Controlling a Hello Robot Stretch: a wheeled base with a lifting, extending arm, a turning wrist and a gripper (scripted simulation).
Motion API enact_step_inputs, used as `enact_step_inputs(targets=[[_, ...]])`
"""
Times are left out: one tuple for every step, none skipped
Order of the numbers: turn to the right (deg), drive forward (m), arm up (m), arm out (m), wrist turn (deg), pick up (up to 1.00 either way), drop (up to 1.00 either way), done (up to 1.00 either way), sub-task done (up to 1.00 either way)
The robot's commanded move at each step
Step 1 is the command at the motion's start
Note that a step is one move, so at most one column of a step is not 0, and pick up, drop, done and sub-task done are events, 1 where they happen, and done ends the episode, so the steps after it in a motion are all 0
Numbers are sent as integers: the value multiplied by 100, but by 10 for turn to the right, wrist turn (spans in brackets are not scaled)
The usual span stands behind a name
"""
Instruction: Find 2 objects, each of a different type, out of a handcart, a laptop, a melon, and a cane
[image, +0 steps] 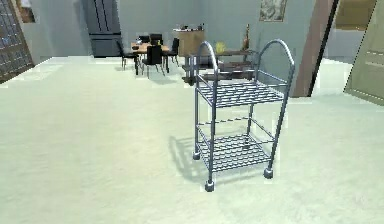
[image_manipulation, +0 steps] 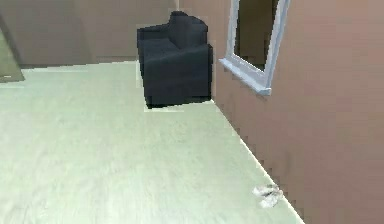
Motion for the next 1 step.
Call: enact_step_inputs(targets=[[0,45,0,0,0,0,0,0,0]])
